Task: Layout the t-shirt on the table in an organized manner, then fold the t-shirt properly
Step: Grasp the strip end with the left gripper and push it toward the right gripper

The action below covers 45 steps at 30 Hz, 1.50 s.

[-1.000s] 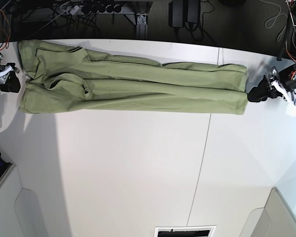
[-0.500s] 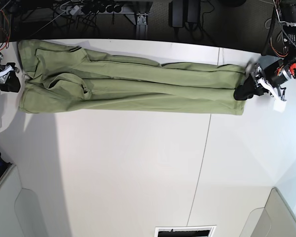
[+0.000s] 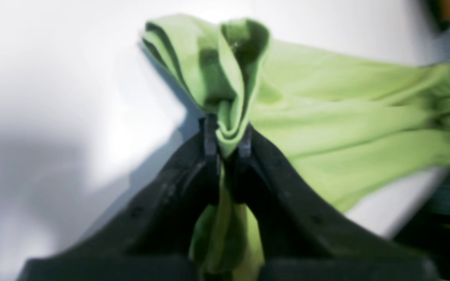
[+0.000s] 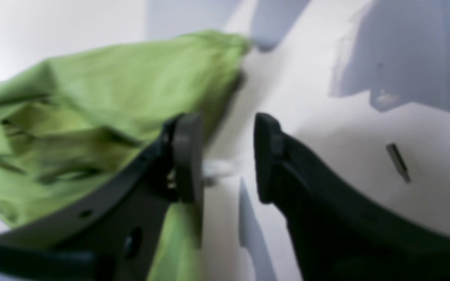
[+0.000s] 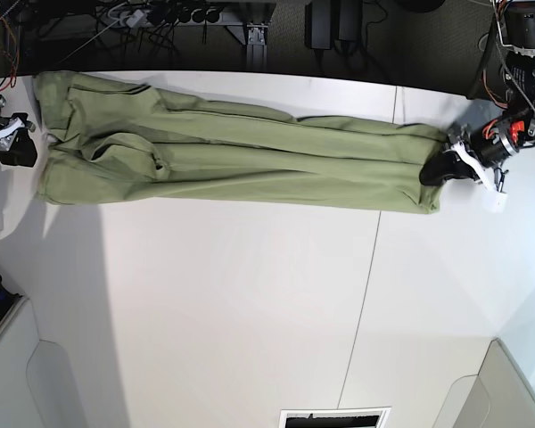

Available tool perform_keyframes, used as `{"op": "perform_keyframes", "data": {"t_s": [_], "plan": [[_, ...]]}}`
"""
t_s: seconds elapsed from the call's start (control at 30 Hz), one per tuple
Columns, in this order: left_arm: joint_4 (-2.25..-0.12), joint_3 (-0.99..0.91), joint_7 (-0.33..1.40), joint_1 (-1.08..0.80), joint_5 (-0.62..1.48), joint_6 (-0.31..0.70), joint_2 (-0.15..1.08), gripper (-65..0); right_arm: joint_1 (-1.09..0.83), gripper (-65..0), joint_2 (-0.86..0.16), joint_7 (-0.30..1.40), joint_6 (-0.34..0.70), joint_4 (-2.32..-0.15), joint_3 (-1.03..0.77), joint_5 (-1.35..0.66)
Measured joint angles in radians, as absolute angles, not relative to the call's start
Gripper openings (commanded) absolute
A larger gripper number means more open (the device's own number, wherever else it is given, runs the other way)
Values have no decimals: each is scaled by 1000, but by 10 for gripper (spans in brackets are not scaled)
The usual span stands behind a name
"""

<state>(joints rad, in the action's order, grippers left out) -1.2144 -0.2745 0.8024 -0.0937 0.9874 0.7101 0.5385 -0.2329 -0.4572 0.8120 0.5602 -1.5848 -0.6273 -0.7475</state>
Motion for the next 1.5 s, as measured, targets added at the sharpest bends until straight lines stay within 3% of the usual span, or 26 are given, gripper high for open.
{"op": "perform_keyframes", "data": {"t_s": [0.23, 0.53, 0.7, 1.0, 1.3, 1.33, 1.43, 1.5], "plan": [[-1259, -300, 813, -20, 880, 689, 625, -650, -233, -425, -457, 806, 558, -1588, -627, -751], [-1594, -292, 896, -101, 978, 688, 628, -650, -233, -425, -457, 806, 558, -1588, -627, -751], [-1732, -199, 892, -116, 958, 690, 626, -650, -233, -425, -457, 805, 558, -1588, -627, -748], [-1743, 73, 898, -70, 809, 665, 498, -650, -233, -425, -457, 805, 558, -1588, -627, -745], [-1741, 119, 896, -50, 792, 665, 373, -650, -233, -425, -457, 805, 558, -1588, -627, -744], [-1736, 118, 896, -50, 791, 665, 364, -628, -233, -425, -456, 805, 558, -1588, -627, -744], [-1700, 118, 892, -50, 789, 663, 337, -452, -233, -416, -441, 805, 558, -1588, -628, -744], [-1679, 119, 891, -50, 790, 662, 319, -359, -233, -346, -421, 812, 558, -1588, -628, -745]]}}
